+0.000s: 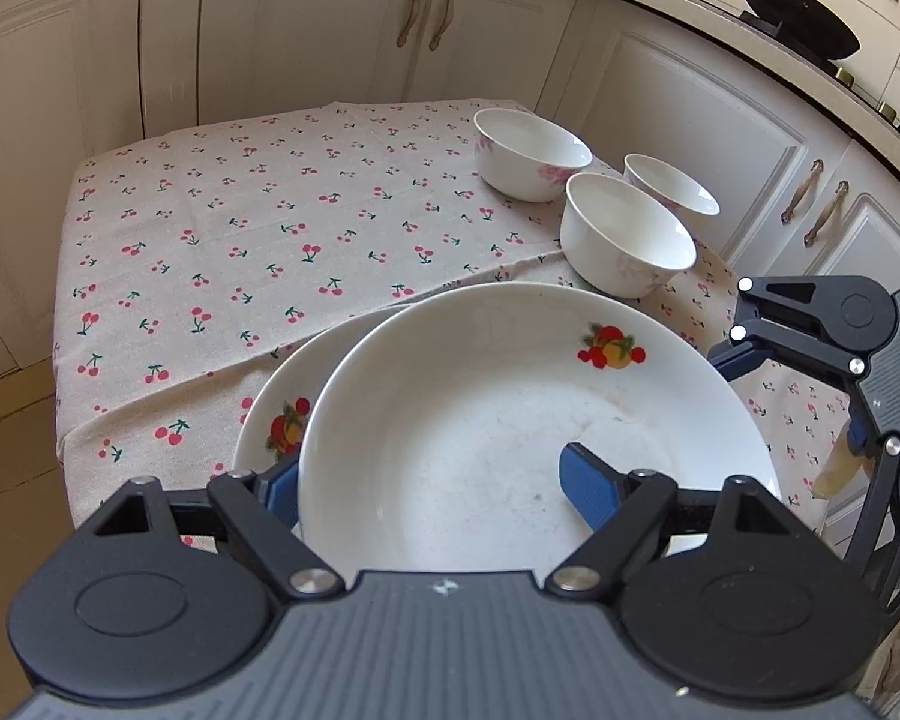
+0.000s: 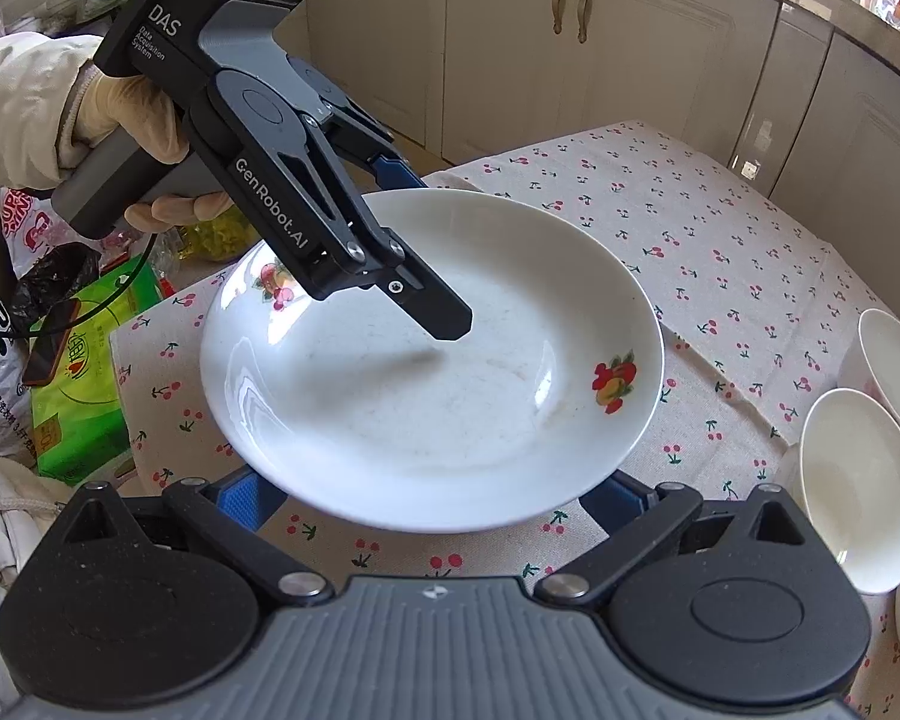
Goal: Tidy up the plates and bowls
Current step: 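Lower the held plate with the left tool onto the plate stack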
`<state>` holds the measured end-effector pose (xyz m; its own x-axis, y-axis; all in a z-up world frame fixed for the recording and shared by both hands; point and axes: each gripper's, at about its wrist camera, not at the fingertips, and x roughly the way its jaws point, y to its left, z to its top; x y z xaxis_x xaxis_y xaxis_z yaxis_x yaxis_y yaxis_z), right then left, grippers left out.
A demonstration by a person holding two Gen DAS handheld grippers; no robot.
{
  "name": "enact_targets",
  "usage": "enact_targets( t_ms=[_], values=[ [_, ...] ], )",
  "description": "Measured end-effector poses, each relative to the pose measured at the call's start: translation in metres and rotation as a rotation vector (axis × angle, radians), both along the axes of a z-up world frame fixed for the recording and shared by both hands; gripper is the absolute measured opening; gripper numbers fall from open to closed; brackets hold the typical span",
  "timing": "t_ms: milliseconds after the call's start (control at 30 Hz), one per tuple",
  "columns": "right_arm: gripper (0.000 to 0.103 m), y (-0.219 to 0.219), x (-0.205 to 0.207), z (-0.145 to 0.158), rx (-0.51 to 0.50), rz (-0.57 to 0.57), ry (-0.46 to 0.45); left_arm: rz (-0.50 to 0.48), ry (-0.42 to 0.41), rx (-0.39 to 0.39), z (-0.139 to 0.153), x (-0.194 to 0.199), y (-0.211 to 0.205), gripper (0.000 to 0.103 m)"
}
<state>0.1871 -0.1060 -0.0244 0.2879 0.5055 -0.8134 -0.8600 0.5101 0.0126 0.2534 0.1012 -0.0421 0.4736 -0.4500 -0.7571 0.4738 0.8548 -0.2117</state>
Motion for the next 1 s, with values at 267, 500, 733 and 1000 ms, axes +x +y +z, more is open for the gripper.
enact_targets(
  t_ms=[267,500,733,1000],
  values=[
    [0.103,0.001,0.005,0.0,-0.003,-0.018,0.033,-0.007,0.016,0.004,-0.003,0.006,0.0,0.084],
    [0.103,0.004,0.008,0.0,-0.011,-0.02,0.044,-0.019,0.034,0.026,-0.009,0.01,-0.001,0.084],
    [0.103,0.007,0.01,-0.001,-0.024,-0.021,0.051,-0.035,0.053,0.044,-0.01,0.016,-0.002,0.084],
    [0.103,0.006,0.011,-0.001,-0.016,-0.024,0.061,-0.05,0.057,0.057,-0.007,0.02,-0.001,0.084]
  ],
)
